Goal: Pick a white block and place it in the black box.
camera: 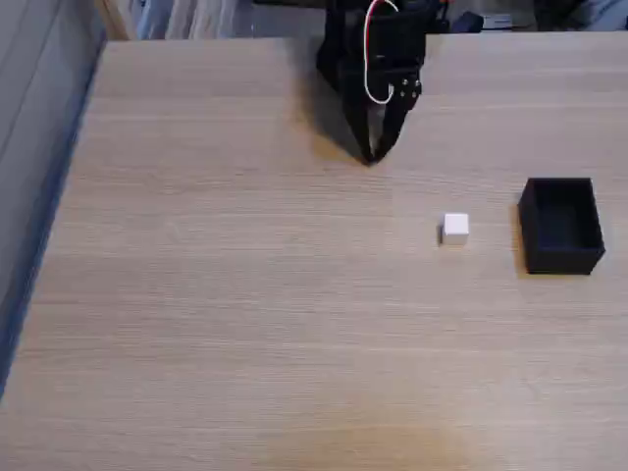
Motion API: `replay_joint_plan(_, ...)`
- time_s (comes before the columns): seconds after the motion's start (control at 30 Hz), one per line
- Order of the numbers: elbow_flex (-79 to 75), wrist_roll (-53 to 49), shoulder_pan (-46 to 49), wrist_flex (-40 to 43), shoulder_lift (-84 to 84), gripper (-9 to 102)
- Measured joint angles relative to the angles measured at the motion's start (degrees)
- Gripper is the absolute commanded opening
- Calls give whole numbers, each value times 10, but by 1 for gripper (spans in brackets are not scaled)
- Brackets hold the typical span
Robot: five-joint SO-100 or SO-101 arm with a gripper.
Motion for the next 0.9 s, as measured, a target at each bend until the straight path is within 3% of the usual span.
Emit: replay_joint_plan(0.9,0,-5,-22,0,0,0)
